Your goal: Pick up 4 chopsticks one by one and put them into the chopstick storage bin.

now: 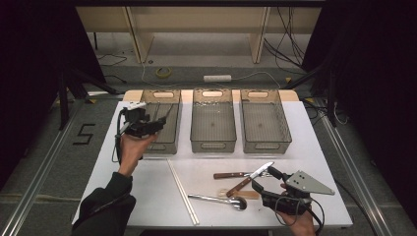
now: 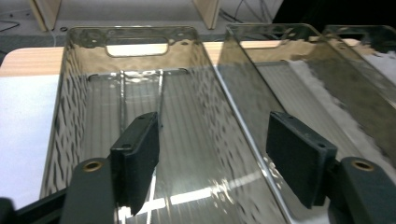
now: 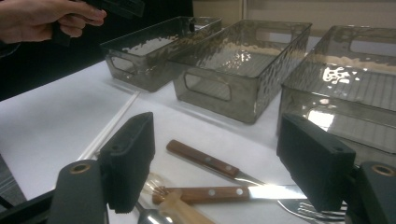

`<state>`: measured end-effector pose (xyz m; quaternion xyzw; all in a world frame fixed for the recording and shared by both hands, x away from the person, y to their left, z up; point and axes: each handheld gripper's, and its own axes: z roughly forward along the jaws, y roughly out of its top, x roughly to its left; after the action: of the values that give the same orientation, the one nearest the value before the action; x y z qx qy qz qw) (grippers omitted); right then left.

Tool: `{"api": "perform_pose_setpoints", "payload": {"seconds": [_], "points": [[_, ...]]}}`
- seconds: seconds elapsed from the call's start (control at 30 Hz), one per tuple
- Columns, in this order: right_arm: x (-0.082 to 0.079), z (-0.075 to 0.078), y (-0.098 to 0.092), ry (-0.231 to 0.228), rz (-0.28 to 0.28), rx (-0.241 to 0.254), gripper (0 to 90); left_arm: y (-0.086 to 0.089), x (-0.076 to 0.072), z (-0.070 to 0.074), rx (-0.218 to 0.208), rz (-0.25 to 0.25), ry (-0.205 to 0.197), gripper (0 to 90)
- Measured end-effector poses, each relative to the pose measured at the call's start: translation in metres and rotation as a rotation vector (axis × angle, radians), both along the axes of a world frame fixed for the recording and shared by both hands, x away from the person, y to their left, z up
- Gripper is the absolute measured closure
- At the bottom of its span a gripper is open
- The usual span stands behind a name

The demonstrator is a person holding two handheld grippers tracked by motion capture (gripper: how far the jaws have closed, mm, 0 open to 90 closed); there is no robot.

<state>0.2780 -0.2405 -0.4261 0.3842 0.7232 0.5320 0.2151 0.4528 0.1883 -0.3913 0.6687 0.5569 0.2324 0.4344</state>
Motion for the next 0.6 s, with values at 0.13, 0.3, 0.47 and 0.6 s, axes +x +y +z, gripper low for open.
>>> {"api": "perform_pose_setpoints", "payload": {"seconds": [0.13, 0.3, 0.47, 0.6], "points": [[-0.002, 0.0, 0.007, 0.0, 0.014, -0.016, 29.3, 0.003, -0.019, 0.001, -0.021, -0.036, -0.031, 30.6], [-0.006, -0.002, 0.016, 0.01, 0.04, -0.027, 29.5, 0.008, -0.041, -0.002, -0.062, -0.122, -0.034, 26.4], [-0.008, -0.002, 0.022, 0.009, 0.06, -0.029, 29.8, 0.004, -0.057, -0.005, -0.029, -0.188, -0.031, 25.7], [-0.008, -0.002, 0.022, 0.012, 0.059, -0.029, 29.8, -0.004, -0.064, -0.007, 0.016, -0.244, -0.035, 25.7]]}}
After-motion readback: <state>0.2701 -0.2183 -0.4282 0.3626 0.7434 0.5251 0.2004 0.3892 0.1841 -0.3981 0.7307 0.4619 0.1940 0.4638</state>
